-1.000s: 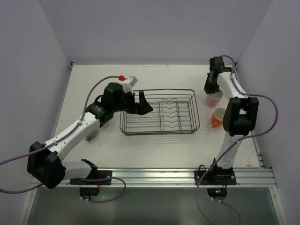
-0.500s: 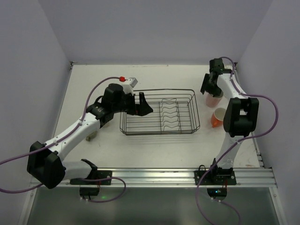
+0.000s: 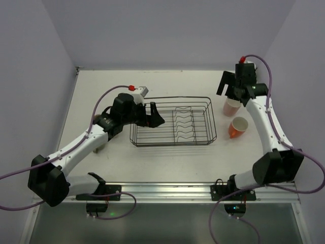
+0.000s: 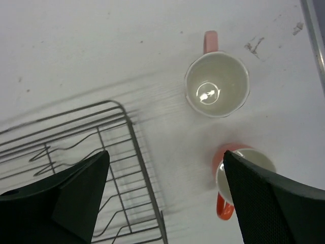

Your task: Unload the cups from the dish rack

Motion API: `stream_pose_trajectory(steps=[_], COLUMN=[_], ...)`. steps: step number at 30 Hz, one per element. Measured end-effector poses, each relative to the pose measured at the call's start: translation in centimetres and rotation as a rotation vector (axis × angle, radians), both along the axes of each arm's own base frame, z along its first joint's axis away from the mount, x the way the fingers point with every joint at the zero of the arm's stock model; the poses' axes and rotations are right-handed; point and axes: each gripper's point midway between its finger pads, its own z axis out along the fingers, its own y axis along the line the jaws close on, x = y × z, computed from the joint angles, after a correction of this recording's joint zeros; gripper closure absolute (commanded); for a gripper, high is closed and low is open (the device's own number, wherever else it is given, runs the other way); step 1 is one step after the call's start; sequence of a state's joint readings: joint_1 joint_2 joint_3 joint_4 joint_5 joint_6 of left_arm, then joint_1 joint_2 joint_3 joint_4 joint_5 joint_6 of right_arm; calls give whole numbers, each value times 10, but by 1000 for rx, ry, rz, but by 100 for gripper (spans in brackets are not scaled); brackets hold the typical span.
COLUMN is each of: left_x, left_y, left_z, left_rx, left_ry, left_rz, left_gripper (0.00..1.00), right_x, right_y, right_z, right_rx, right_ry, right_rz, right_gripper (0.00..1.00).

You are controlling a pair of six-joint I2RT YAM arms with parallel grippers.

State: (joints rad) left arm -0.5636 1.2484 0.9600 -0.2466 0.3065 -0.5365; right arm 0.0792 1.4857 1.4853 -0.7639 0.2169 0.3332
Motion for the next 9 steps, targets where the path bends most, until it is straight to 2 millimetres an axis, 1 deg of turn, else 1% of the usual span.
stream_pose_trajectory(steps=[2,4,7,9], left_x=[-2,-5,-11,-14], left_y=[3,8,15,19], left_z=[-7,-15,-25,-28], left_rx=[12,26,43,47], left_ry=[10,21,30,27], left_rz=[10,22,36,46], left_gripper=[0,0,0,0], right_x=[-17,-37,-71,-92], right_y=[23,51,88,101], right_z=[10,12,1,-10], right_rx=[17,38,83,118], right_ry=[-32,-49,-36,-28], right_rz=[52,123,227,273], right_gripper=[2,1,1,1])
